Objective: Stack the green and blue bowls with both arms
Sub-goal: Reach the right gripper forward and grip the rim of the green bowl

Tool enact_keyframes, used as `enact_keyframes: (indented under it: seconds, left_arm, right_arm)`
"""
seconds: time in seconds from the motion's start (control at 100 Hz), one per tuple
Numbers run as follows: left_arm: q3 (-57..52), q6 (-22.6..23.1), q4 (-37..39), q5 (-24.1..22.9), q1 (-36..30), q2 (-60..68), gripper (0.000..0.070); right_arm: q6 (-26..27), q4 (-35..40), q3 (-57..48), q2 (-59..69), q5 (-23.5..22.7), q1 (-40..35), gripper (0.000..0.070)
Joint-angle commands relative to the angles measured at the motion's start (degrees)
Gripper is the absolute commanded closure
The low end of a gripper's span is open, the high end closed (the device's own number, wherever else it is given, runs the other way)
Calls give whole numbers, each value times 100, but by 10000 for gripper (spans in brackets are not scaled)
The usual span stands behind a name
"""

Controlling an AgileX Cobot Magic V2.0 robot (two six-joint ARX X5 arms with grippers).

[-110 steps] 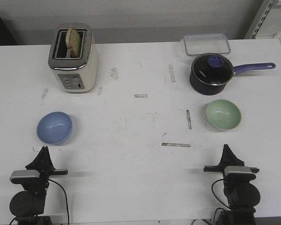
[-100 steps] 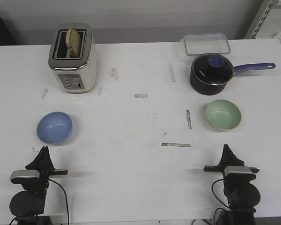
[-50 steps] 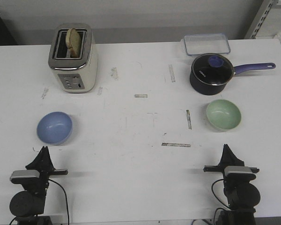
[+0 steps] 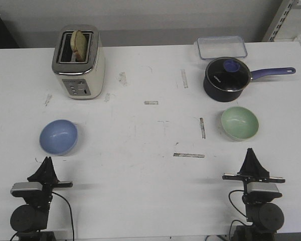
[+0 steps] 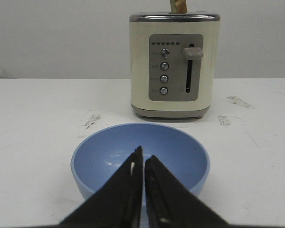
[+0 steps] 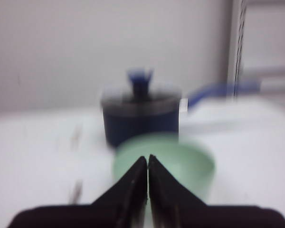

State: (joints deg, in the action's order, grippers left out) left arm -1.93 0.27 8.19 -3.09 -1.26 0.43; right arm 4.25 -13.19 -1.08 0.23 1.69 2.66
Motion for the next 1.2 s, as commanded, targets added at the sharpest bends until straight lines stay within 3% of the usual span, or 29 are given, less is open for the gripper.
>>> enact_keyframes:
  seconds: [0.0,0.17,0.39,0.44,0.54,0.6,0.82,1.02,1.19]
  left_arm:
    - [111,-59,90,-4,9,7,699]
    - [111,-59,90,-4,9,7,699]
    - [111,-59,92,-4,9,7,699]
    - [111,-59,92,-4,9,7,699]
    - [111,-61,90,-4,9,7,699]
    - [111,-61,90,-4,9,7,699]
    - [111,-61,90,-4,9,7,699]
    - [111,-81,90,-4,9,7,699]
    - [111,-125,90,-4,9,7,699]
  right_arm:
    - [70,-264,-328,4,79,4,700]
    - [-103,699,-1941,879,179,4,700]
    - [-173,2942,-4682,3241,378,20,684]
    - [-177,3451,-5230,3768,376,55,604]
    - [-232,4221,-6078,4717,372,203,299]
    - [-354,4592,-6437,5200,258,337,221]
    - [-916,5427,-6828,6551,-789,1069,218]
    - [-1462,5536,-6828,7587,-815,1580,218]
    - [-1482,5195,-6828,8336,-813,1725,219]
